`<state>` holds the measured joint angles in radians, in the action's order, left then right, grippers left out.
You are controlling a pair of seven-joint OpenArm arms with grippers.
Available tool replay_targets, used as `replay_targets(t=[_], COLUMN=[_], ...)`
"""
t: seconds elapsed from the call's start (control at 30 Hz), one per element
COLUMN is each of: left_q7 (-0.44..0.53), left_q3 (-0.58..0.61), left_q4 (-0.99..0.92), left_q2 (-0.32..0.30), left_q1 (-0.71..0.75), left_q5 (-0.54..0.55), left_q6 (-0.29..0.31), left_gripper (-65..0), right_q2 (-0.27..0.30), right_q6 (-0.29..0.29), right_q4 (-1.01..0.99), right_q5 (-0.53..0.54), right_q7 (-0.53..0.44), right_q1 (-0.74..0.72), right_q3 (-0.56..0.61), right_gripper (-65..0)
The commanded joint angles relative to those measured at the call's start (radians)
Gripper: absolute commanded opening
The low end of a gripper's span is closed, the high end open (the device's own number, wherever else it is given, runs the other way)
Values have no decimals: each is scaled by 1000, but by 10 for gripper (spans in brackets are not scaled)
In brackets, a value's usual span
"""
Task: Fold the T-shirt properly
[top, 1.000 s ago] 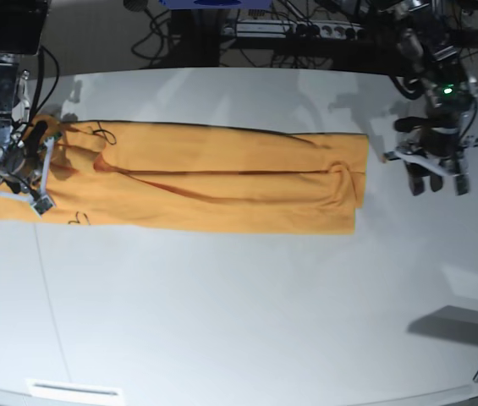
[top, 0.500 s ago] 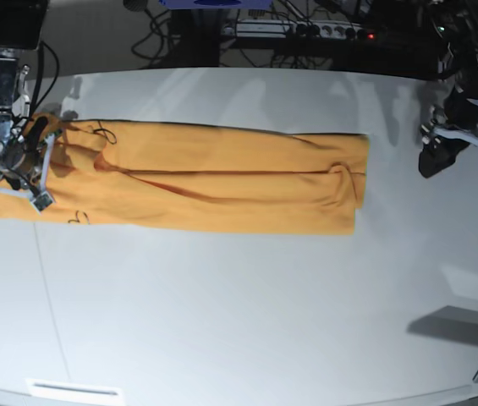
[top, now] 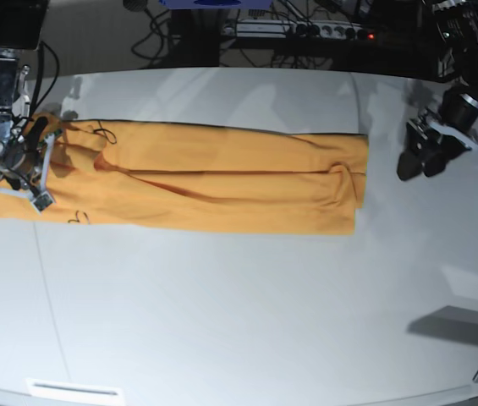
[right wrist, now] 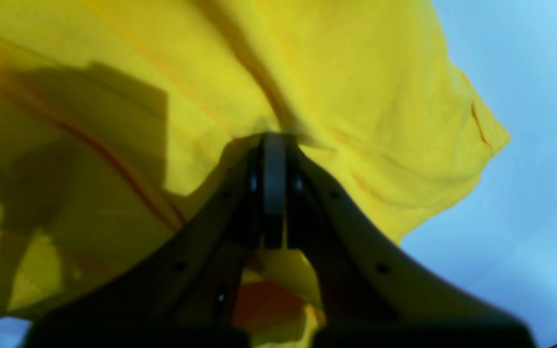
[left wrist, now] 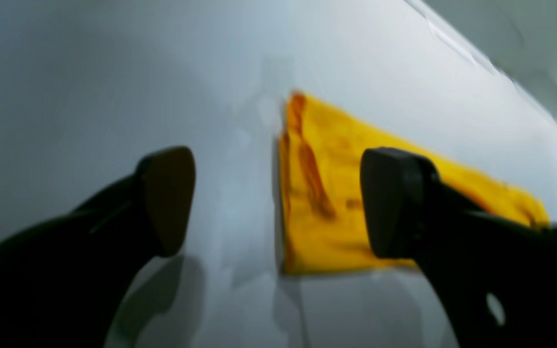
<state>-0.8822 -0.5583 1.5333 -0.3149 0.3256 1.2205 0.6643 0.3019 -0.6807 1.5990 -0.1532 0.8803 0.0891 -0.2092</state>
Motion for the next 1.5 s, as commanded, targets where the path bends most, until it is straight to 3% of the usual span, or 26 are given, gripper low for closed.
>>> replay_targets(t=[0.0,0.37,0.5,0.67,0.93,1.13,1.27,1.47], left_q7=[10,-15,-78,-160,-168,-168,-194,-199], left_q3=[-9,-4,-7,-7,-1,2,56,73], left_q4=[-9,-115,-185,-290,-297,-296,-299,-300], left_q2=[-5,4,9,27,81,110,110,133], left_q1=[-26,-89,-135,-204,-220,-230,-242,-263], left_q5=[23,26,26,25,25,25,25,26], left_q6=[16,34,34,34,34,-18,-27,-87], left_gripper=[-138,-138,-138,-139,-143,-233,-244,-244], right_q2=[9,9,9,9,10,10,10,10], right_q6=[-17,-17,-17,-17,-17,-17,-17,-17], right_q4=[2,2,2,2,1,1,1,1], right_q5=[11,11,11,11,11,11,11,11], right_q7=[23,23,23,23,24,26,27,26], right_q1=[5,5,5,5,5,4,2,4], right_q3=[-2,-2,0,0,-2,-2,-2,-2], right_gripper=[-650,-650,-650,-650,-650,-650,-650,-650])
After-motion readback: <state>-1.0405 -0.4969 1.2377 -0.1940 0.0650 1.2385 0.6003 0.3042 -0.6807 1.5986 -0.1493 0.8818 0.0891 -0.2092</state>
